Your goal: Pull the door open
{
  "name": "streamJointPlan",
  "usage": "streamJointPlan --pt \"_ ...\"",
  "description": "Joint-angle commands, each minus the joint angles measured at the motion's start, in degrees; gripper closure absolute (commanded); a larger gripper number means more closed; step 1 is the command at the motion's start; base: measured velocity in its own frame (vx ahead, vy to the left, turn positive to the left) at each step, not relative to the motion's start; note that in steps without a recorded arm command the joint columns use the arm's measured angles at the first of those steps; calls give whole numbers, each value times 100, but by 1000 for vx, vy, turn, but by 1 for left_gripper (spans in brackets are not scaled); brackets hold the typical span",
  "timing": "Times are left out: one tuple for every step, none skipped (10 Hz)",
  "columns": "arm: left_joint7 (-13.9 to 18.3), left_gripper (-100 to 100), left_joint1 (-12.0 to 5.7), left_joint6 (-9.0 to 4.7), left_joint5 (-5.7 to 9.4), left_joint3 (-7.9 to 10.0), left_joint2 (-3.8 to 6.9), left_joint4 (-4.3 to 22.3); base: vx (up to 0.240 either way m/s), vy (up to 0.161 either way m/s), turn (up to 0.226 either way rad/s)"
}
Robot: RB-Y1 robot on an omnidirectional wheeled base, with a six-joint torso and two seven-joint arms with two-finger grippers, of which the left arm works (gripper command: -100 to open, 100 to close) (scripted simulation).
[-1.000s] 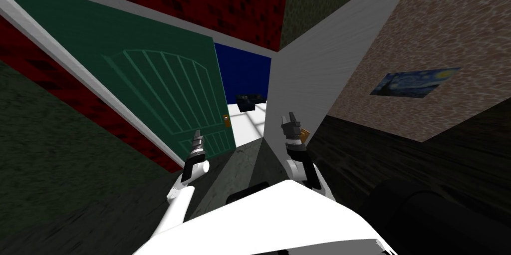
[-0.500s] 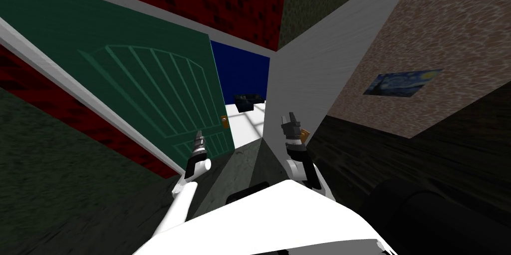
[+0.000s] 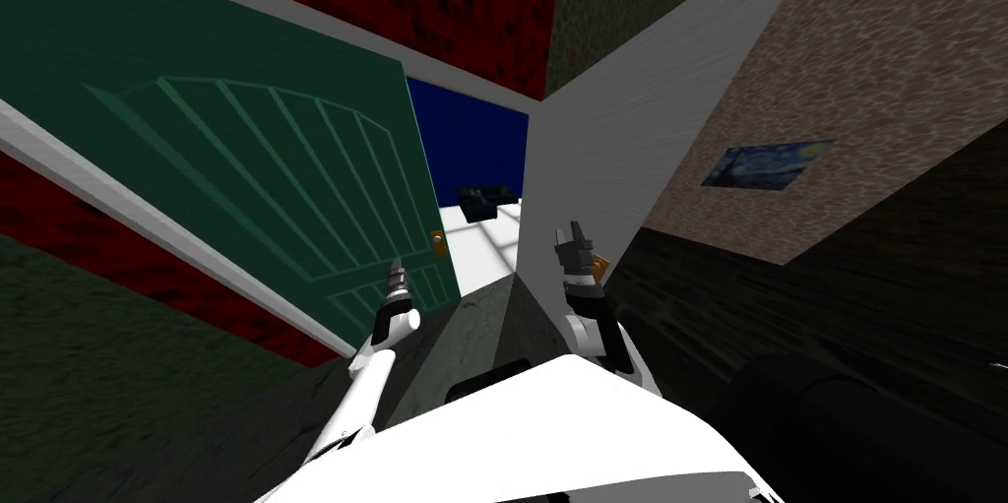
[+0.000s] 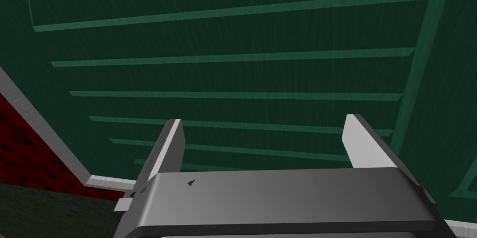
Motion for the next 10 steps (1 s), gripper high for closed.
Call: streamJointPlan --pt "-34 -100 -110 -6 29 41 -7 212 59 25 -43" --pt "-66 -100 -237 -11 70 92 -16 409 55 29 -62" --pt "-66 -100 -237 -11 70 92 -16 423 39 22 -36" --pt "-97 -100 -363 -17 112 144 -24 635 45 23 -70" --pt "-128 -100 -490 -22 154 195 -33 768 59 29 -125" --pt "-128 -100 -490 -22 154 195 -33 846 49 26 -31" --pt "-158 -100 -610 -27 194 244 -43 1045 53 19 -37" --pt "-185 -100 -719 -32 229 288 -53 1222 81 27 -107" --pt "-212 -100 -828 -37 265 332 -64 1372 76 44 -100" --pt "-212 -100 -828 -37 265 332 -64 1408 46 25 -31"
